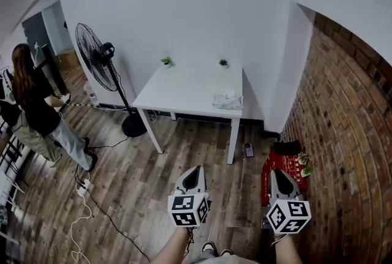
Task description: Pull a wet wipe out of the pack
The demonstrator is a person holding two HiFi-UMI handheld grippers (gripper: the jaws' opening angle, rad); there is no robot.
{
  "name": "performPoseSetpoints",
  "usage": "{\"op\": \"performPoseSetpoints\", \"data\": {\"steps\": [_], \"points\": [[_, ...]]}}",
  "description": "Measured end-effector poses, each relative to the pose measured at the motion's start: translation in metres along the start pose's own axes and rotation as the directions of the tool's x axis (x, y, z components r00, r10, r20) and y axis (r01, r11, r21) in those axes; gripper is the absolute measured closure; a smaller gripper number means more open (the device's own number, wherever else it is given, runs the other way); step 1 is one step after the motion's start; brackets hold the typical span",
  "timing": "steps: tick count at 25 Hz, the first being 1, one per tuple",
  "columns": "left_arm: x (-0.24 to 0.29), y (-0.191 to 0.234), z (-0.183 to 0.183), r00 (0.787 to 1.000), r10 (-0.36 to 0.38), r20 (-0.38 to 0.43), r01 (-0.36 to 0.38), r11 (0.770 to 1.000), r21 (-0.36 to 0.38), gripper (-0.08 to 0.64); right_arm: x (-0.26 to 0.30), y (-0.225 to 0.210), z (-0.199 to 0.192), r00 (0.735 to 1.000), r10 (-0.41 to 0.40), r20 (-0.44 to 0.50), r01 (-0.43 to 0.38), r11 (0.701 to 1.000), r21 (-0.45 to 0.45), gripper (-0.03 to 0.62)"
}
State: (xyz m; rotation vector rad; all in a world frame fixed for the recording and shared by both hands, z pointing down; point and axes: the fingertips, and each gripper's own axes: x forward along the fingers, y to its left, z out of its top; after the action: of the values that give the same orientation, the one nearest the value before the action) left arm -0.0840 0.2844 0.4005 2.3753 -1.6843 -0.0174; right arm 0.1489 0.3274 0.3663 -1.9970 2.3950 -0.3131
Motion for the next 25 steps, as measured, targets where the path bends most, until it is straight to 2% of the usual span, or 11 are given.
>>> {"op": "performPoseSetpoints", "data": {"steps": [16,25], "points": [[0.01,0.035,0.001,1.0,0.017,0.004,-0.017,1.0,0.003,0.558,0.024,0.016,-0.009,1.0,-0.012,-0.01,0.012,1.0,0.022,0.481],[0.024,0.058,0.004,1.0,-0.007,-0.006,0.007,0.999,0.035,0.558,0.044,0.024,-0.016,0.999,-0.044,-0.004,0.044,0.998,0.055,0.478]]}}
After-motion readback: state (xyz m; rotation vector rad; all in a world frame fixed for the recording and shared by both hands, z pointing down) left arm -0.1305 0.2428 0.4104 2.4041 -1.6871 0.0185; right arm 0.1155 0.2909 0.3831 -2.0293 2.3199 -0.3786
